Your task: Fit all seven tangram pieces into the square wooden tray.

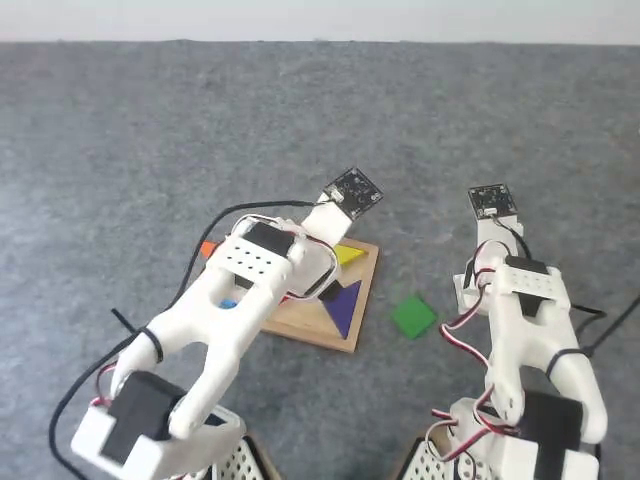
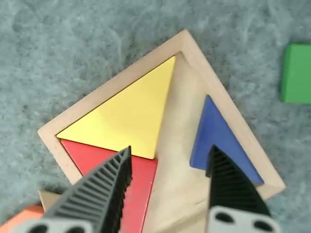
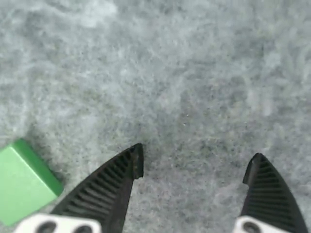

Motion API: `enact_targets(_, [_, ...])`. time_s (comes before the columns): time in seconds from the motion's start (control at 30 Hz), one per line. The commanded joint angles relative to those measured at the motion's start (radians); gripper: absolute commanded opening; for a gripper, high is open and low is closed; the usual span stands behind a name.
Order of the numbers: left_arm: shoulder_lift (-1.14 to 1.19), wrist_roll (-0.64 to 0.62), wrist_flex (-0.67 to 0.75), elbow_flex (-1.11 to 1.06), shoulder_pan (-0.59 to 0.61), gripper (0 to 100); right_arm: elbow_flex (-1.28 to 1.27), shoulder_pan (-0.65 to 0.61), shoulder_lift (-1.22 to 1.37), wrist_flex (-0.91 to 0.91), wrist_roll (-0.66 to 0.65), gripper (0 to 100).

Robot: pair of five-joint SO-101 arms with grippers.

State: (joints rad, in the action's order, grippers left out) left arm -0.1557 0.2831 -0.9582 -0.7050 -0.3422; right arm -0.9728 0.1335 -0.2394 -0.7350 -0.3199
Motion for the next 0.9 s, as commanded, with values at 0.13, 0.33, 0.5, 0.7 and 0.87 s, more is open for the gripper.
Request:
enact_targets(0.13, [-0.049, 0.025, -0.066, -0.013, -0.051, 25, 0.005, 0.004, -0.048, 0.016, 0.002, 33.6])
enact_targets(0.33, [-0.018, 0.066, -0.072, -0.027, -0.103, 25, 0.003, -0.013, -0.048, 0.015, 0.002, 33.6])
enact_targets(0.5, [0.051, 0.071, -0.071, -0.025, -0.103, 25, 0.003, -0.013, -0.048, 0.015, 0.002, 33.6])
enact_targets(0.7, [0.132, 0.071, -0.035, 0.002, -0.107, 25, 0.003, -0.015, -0.048, 0.012, 0.002, 33.6])
enact_targets(0.87, [0.236, 0.064, -0.034, 0.071, -0.104, 25, 0.003, -0.015, -0.048, 0.010, 0.002, 33.6])
